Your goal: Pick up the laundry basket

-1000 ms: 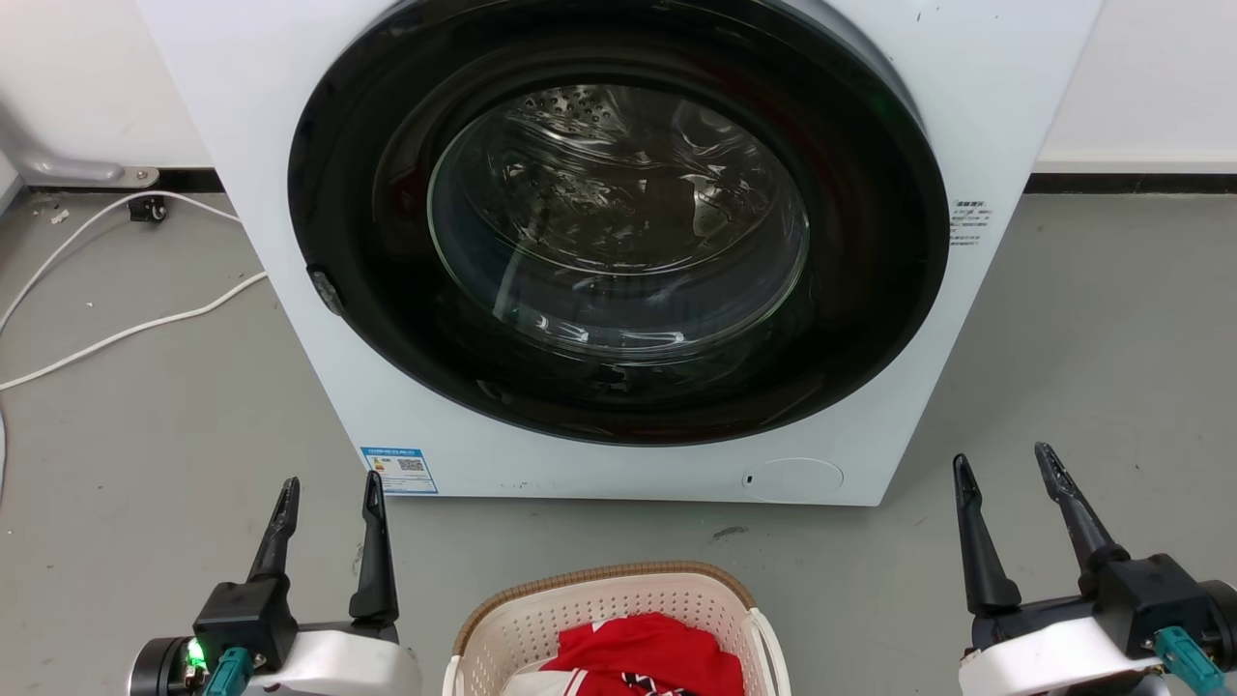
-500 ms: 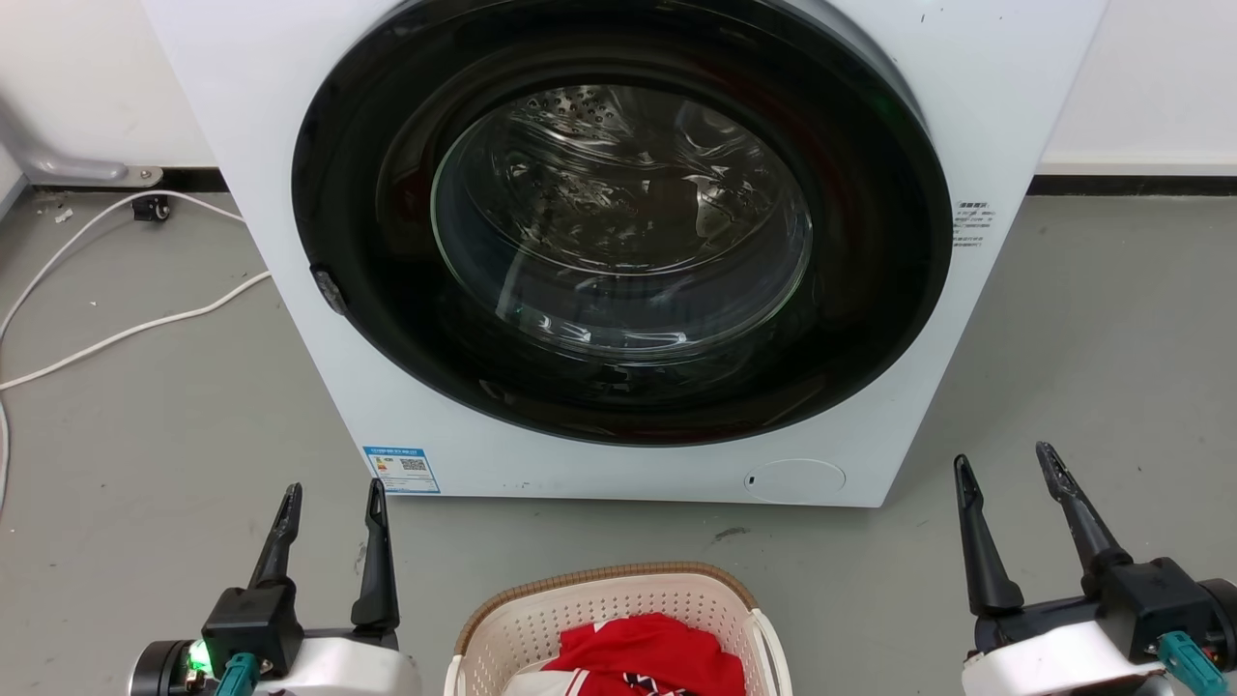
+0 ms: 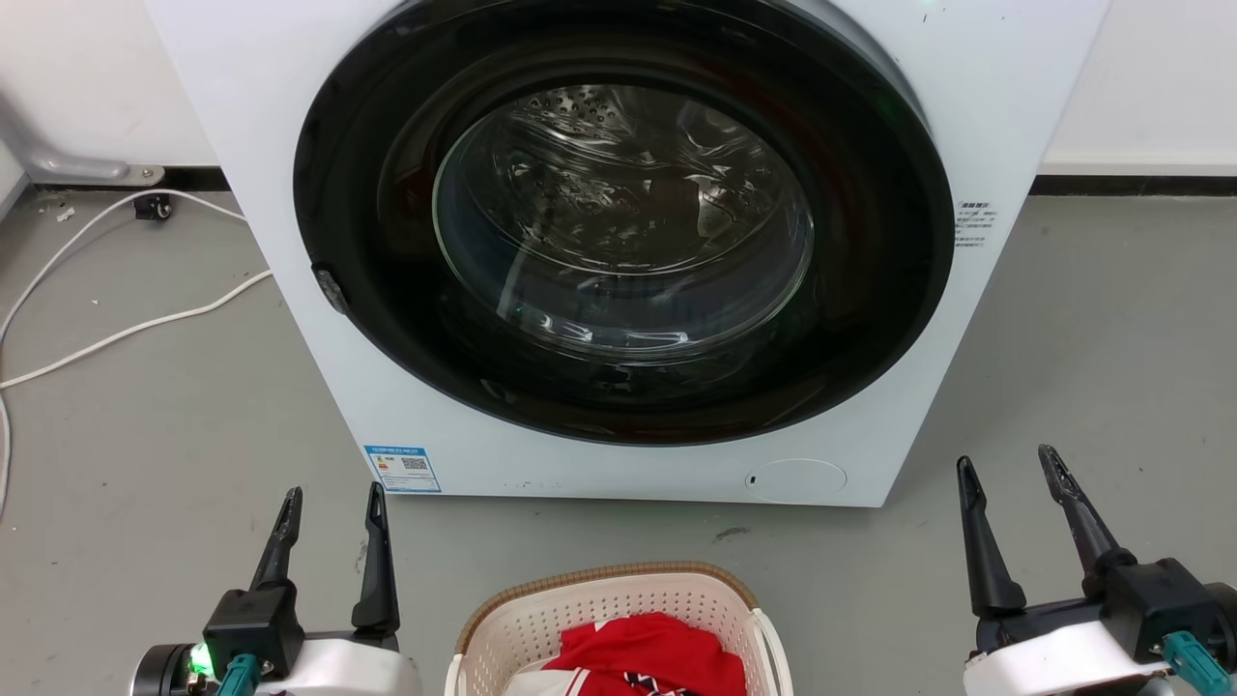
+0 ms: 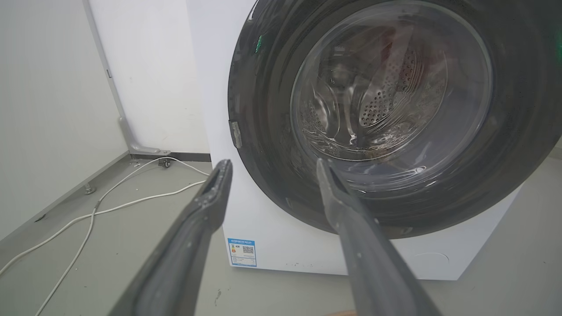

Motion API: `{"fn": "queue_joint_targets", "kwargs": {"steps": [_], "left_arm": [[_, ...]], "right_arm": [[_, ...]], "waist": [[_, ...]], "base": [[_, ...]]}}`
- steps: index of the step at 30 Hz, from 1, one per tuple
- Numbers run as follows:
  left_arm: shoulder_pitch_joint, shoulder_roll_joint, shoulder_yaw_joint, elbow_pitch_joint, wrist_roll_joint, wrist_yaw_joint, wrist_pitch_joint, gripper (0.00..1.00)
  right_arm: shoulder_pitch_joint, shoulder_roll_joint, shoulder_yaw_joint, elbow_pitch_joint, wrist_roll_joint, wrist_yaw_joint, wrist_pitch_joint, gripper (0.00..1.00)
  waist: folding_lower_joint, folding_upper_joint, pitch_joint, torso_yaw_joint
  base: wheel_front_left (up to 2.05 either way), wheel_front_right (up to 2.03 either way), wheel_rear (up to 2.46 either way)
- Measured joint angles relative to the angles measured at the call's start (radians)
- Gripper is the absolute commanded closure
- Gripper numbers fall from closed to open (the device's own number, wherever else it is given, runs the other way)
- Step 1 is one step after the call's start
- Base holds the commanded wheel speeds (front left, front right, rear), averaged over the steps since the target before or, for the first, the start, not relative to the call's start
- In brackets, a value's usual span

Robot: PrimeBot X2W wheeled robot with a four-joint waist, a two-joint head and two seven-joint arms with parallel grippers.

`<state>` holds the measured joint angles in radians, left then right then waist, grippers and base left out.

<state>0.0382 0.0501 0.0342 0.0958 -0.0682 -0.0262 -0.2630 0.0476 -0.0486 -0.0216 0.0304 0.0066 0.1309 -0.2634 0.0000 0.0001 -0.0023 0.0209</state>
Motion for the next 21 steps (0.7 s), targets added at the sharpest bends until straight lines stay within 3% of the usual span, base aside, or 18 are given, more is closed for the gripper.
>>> {"fn": "queue_joint_targets", "kwargs": {"steps": [10,21], "left_arm": [[0.0,0.0,0.007,0.058,-0.016,0.0,0.0,0.0],[-0.114,0.0,0.047,0.328,-0.026,-0.053,0.0,0.0]], "right_arm": [[-0.002,-0.001,0.047,0.035,-0.009,0.0,0.0,0.0],[-0.145,-0.001,0.145,0.307,-0.053,0.0,0.0,0.0]], "waist": [[0.0,0.0,0.019,-0.005],[0.0001,0.0,0.141,-0.005]], "base": [[0.0,0.0,0.0],[0.0,0.0,0.0]]}}
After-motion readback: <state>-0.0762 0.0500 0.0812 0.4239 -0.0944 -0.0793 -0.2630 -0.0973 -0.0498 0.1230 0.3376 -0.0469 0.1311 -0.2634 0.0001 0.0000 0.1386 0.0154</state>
